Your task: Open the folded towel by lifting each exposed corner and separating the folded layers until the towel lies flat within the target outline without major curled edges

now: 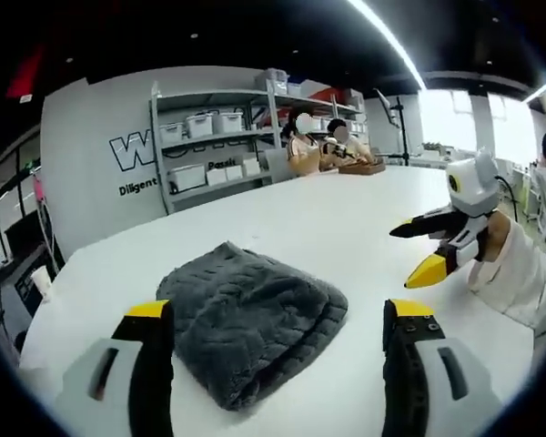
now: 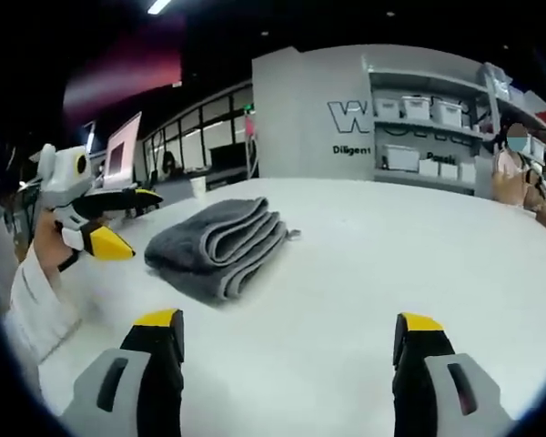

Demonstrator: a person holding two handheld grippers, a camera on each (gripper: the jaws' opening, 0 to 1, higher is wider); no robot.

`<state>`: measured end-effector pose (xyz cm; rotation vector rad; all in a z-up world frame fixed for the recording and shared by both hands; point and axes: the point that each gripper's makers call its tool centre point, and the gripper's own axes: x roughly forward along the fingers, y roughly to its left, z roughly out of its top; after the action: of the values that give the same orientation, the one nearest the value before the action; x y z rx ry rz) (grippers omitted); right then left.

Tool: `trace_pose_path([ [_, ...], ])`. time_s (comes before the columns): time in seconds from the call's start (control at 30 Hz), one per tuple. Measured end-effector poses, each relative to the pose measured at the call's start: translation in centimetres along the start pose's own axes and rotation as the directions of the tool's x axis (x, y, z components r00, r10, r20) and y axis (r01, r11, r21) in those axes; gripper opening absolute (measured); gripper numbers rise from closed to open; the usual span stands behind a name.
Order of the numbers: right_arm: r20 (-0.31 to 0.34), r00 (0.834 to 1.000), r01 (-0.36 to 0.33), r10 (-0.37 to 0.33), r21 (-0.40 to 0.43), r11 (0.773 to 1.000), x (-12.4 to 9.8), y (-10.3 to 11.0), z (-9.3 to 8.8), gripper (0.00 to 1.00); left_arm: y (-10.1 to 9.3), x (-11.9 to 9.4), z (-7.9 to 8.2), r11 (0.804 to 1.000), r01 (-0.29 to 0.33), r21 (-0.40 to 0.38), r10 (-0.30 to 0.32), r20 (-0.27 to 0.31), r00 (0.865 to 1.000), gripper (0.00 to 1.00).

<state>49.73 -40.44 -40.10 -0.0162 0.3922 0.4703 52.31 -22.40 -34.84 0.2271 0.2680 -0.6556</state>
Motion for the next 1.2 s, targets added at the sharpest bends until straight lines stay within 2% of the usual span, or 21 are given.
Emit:
trace_pose_path([
  [0.37, -0.010, 1.000, -0.003, 0.003, 0.001, 1.000, 0.2, 0.0, -0.2, 0.96, 0.2, 2.0, 1.0, 1.000, -0.001, 0.011, 0.001, -0.002, 1.000, 0.94],
  [0.57, -0.011, 1.000, -0.003, 0.003, 0.002, 1.000, 0.2, 0.0, -0.2, 0.95, -0.3, 2.9, 0.1, 1.000, 0.006, 0.014, -0.005, -0.029, 1.000, 0.95],
  [0.87, -0.017, 1.000, -0.007, 0.007, 0.001, 1.000, 0.3, 0.1, -0.3, 0.95, -0.9, 4.2, -0.9, 1.000, 0.002, 0.001, -0.001, -0.037, 0.999, 0.94],
  [0.97, -0.018, 1.000, -0.007, 0.007, 0.002, 1.000, 0.3, 0.1, -0.3, 0.95, -1.7, 4.5, -1.5, 0.999, 0.024, 0.041, -0.022, -0.059, 0.998, 0.92],
  [1.07, -0.021, 1.000, -0.007, 0.007, 0.000, 1.000, 0.3, 0.1, -0.4, 0.95, -2.0, 4.8, -1.9, 0.998, 0.019, 0.055, -0.016, -0.068, 0.998, 0.91],
  [1.2, -0.024, 1.000, -0.010, 0.009, -0.003, 1.000, 0.3, 0.1, -0.4, 0.94, -1.9, 4.9, -1.5, 0.999, 0.014, 0.031, -0.013, -0.035, 0.999, 0.88],
])
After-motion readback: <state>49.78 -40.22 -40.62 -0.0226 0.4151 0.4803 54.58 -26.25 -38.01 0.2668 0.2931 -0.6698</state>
